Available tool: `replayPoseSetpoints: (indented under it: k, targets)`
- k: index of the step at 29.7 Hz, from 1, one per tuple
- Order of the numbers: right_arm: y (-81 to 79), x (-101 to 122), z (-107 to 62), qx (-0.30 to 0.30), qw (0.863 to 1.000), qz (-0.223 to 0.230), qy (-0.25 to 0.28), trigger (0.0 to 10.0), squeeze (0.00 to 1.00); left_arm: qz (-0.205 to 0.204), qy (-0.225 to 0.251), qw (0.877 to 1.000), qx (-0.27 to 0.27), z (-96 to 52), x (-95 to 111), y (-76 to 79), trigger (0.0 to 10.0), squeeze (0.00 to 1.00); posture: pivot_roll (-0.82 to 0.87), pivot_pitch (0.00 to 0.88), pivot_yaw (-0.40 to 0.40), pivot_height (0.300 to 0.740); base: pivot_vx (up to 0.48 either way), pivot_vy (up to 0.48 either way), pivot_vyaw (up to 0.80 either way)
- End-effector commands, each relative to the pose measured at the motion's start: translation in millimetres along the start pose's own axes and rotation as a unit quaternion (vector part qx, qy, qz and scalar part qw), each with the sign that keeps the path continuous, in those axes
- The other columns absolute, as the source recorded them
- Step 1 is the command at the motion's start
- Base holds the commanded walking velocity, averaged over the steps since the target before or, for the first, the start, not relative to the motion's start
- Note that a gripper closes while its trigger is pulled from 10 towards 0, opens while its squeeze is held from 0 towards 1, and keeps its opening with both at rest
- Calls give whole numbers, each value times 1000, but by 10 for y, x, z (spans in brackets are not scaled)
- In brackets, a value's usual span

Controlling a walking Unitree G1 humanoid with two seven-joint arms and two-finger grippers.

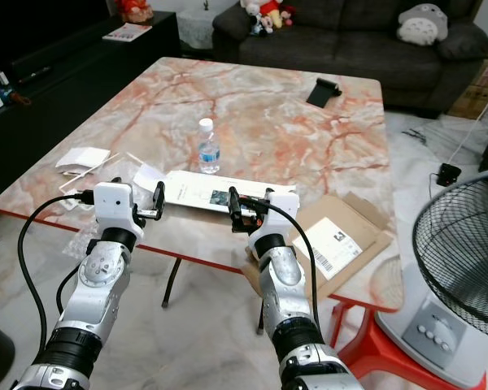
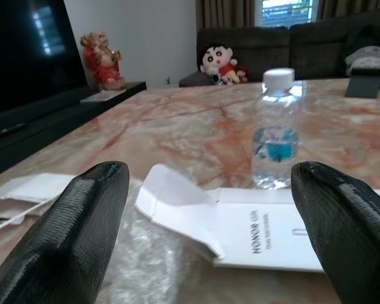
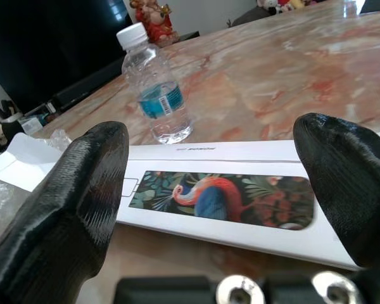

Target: Picking trash to rubbish bin

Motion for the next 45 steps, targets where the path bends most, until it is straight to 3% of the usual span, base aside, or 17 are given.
replayPoseSetpoints:
  k: [1, 9, 11, 24, 34, 45]
  targets:
    - [-4, 7, -1, 0, 1000, 2, 1, 10000, 0, 3, -6, 1000, -5, -26, -21, 4, 10000, 0, 62, 103, 26, 740, 0, 0, 0]
    - [-9, -11, -5, 1, 1000, 2, -2, 10000, 0, 29, -35, 999, -4, -36, -137, -24, 10000, 0, 61, 94, 31, 740, 0, 0, 0]
    - [-7, -7, -5, 1, 1000, 2, -1, 10000, 0, 51, -54, 997, 5, -76, -217, -78, 10000, 0, 59, 91, 33, 740, 0, 0, 0]
    - [-14, -17, -7, 5, 1000, 2, -4, 10000, 0, 54, -63, 996, 37, -148, -246, -273, 10000, 0, 60, 90, 28, 740, 0, 0, 0]
    - [-1, -5, -8, 4, 1000, 1, -4, 10000, 0, 45, -43, 998, 26, -90, -129, -161, 10000, 0, 56, 104, 20, 740, 0, 230, 0]
    - [-5, -20, -9, 6, 1000, 0, -8, 10000, 0, 51, -44, 997, 24, -76, -125, -170, 10000, 0, 62, 110, 13, 740, 0, 0, 0]
Point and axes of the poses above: a point about 5 cm out from each wrist's last joint towards the gripper, its own z axis pointing out of the wrist towards the gripper, its own x axis along the axis of the wrist's last joint, y = z × x, the point moved 5 cm from there along z, pointing out of the wrist towards the gripper, and after that the axes turned 14 degrees about z, right-handed, at the moved point
